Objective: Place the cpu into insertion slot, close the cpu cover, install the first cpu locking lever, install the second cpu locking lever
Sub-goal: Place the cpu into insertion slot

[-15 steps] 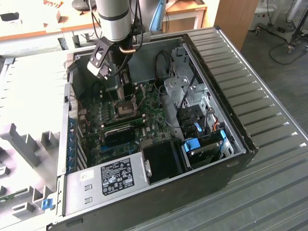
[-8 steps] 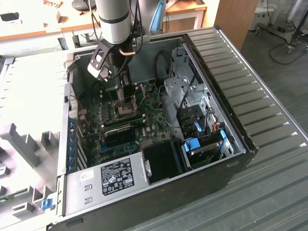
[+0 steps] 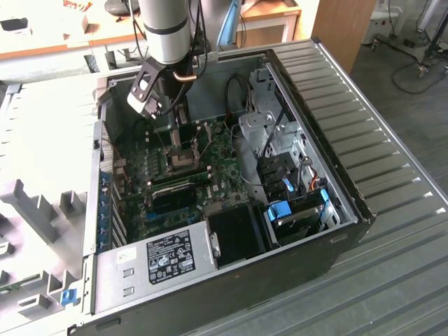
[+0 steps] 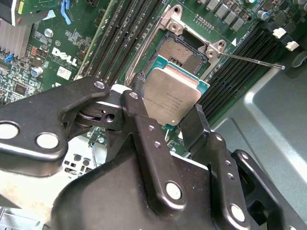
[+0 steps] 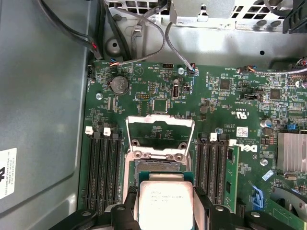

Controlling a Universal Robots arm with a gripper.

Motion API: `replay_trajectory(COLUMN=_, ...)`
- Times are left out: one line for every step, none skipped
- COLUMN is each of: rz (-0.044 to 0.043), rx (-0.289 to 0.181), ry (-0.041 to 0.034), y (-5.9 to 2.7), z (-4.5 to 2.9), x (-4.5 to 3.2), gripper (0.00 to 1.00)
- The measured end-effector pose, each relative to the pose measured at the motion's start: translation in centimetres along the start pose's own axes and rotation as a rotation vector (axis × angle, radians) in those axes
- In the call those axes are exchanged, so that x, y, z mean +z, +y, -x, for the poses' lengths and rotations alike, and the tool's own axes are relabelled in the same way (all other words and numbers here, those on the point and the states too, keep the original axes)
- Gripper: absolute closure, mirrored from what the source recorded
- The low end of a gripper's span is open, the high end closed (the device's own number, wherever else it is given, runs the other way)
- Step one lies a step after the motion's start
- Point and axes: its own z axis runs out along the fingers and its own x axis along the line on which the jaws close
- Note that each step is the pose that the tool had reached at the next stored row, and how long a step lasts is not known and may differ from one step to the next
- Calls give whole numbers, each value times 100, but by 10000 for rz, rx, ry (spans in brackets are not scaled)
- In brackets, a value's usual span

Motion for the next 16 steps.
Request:
replay_trajectory(rz=0, rx=0, ry=1, y=0, z=0, x=4, gripper=46)
replay_trajectory(rz=-1, rx=0, ry=1, y=-1, z=1, x=8, gripper=46)
replay_trajectory(rz=-2, rx=0, ry=-2, y=-1, z=1, x=12, gripper=46)
replay_trajectory(rz=-2, rx=0, ry=-1, y=-1, z=1, x=19, gripper=46)
replay_trajectory(rz=-2, rx=0, ry=-1, y=-2, z=1, x=26, gripper=46)
replay_trajectory(rz=-2, rx=0, ry=-1, y=-2, z=2, x=33, gripper=46)
replay_trajectory(rz=-2, rx=0, ry=-1, y=-2, z=2, x=40, gripper=46)
replay_trajectory(rz=-2, rx=0, ry=-1, y=-3, z=2, x=47, gripper=46)
replay_trajectory(rz=-2, rx=0, ry=-1, y=-3, z=2, x=55, gripper=46)
replay_trajectory(rz=-2, rx=0, ry=-2, y=-3, z=2, x=63, gripper=46)
replay_trajectory(rz=-2, rx=-1, ry=-1, y=-4, z=3, x=73, gripper=46)
replay_trajectory(rz=-2, rx=0, ry=-1, y=-4, z=3, x=84, gripper=46)
replay_trajectory(rz=-2, rx=0, ry=-1, y=-5, z=3, x=97, gripper=46)
replay_trajectory(rz=-2, rx=0, ry=-1, y=-6, z=4, x=109, gripper=46)
replay_trajectory(rz=-1, rx=0, ry=-1, y=-6, z=4, x=121, gripper=46)
replay_trajectory(rz=-1, rx=0, ry=0, y=-7, z=4, x=129, gripper=46)
